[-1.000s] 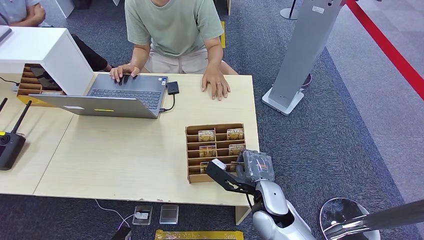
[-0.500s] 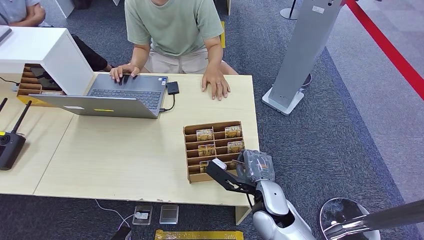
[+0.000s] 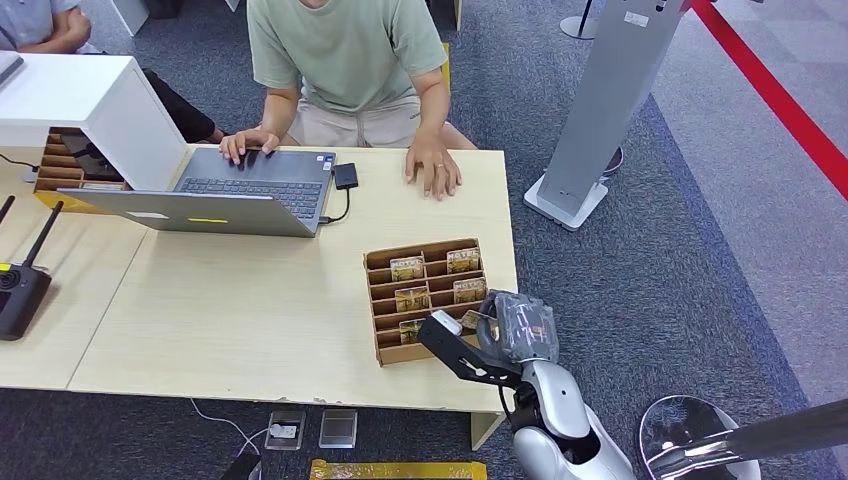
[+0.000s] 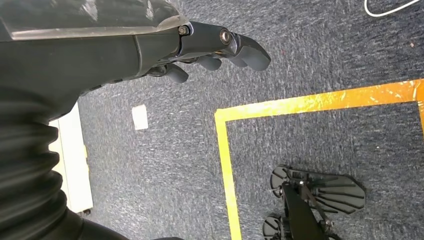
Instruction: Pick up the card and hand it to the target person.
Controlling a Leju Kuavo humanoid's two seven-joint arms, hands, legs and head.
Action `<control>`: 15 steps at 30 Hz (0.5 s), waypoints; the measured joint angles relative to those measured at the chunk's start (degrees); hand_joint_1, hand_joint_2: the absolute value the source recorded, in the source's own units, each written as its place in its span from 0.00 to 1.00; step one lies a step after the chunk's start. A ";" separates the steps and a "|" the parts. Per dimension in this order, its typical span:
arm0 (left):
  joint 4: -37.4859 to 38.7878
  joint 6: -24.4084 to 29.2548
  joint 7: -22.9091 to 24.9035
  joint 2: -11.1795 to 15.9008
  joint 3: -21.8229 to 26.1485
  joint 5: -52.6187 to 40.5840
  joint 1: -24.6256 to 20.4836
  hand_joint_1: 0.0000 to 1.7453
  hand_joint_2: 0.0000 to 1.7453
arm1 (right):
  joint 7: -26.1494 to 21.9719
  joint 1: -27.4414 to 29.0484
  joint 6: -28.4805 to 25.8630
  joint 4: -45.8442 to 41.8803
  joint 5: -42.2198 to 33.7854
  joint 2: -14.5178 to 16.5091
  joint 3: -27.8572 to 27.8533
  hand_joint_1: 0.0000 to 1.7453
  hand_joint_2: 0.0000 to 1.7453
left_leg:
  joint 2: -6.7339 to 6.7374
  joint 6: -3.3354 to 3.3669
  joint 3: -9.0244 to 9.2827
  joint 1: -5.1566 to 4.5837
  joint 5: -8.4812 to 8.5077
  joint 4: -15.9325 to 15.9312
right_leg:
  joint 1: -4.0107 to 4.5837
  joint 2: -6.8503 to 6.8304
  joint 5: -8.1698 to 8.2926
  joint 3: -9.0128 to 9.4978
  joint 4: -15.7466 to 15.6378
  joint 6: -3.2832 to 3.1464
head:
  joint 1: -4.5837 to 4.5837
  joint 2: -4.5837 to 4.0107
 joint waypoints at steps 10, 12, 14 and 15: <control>0.05 0.47 0.18 -0.50 0.75 0.72 0.11 0.00 1.00 | -5.30 -6.22 -1.67 -0.66 -10.15 0.51 0.29 0.80 1.00 | 0.15 0.01 -0.02 -0.02 -0.03 0.04 | -0.02 0.12 0.01 -0.07 0.06 0.00 | 0.00 0.00; 0.01 0.39 -0.12 -0.57 0.55 0.50 0.09 0.00 1.00 | -7.53 -11.18 -2.57 8.41 -14.28 2.88 0.96 0.80 1.00 | 0.28 0.00 0.03 -0.02 0.01 0.00 | -0.02 0.27 0.08 -0.07 0.04 -0.01 | 0.00 0.00; -0.04 0.30 -0.75 -0.57 0.27 0.18 0.09 0.00 1.00 | -9.64 -16.34 -4.55 17.42 -17.60 4.63 1.82 0.80 1.00 | 0.43 -0.01 0.05 -0.02 0.03 -0.02 | -0.02 0.41 0.14 -0.09 0.03 -0.02 | 0.00 0.00; -0.05 0.29 -0.99 -0.52 0.18 0.06 0.09 0.00 1.00 | -10.61 -18.43 -5.54 21.27 -18.98 5.22 2.16 0.80 1.00 | 0.47 -0.01 0.06 -0.02 0.04 -0.04 | -0.02 0.46 0.17 -0.08 0.02 -0.02 | 0.00 0.00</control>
